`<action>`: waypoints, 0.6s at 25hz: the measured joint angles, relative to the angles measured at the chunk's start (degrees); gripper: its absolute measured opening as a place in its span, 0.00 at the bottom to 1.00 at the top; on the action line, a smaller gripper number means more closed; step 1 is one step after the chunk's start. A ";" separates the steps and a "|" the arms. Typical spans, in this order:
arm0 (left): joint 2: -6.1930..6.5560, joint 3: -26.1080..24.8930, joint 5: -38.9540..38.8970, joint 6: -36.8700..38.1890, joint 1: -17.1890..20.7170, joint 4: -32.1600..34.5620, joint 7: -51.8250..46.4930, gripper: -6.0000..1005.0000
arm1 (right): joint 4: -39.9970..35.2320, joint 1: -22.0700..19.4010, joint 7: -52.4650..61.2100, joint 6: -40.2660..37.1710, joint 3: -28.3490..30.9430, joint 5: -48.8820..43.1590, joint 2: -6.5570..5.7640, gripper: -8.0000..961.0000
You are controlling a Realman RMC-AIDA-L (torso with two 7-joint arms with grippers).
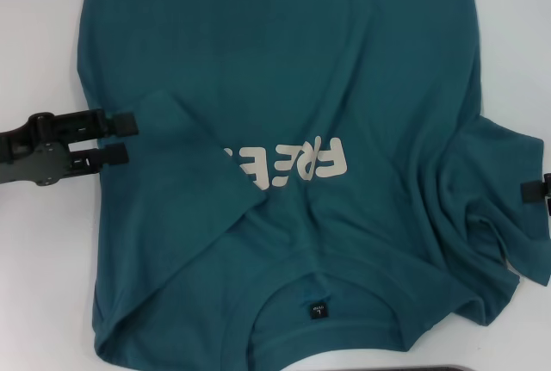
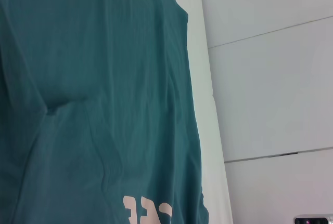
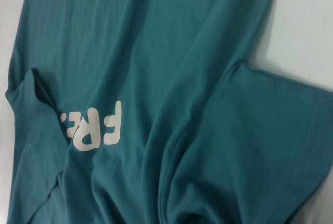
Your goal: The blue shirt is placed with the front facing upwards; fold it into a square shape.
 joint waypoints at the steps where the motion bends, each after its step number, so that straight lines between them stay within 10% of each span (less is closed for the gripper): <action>1: 0.00 0.00 0.00 0.00 0.00 0.00 0.00 0.72 | 0.01 0.09 0.07 0.11 -0.17 0.00 0.11 0.97; 15: 0.00 0.00 0.00 -0.40 0.00 0.00 0.00 0.72 | 0.20 1.37 0.06 1.59 -0.94 0.26 1.57 0.97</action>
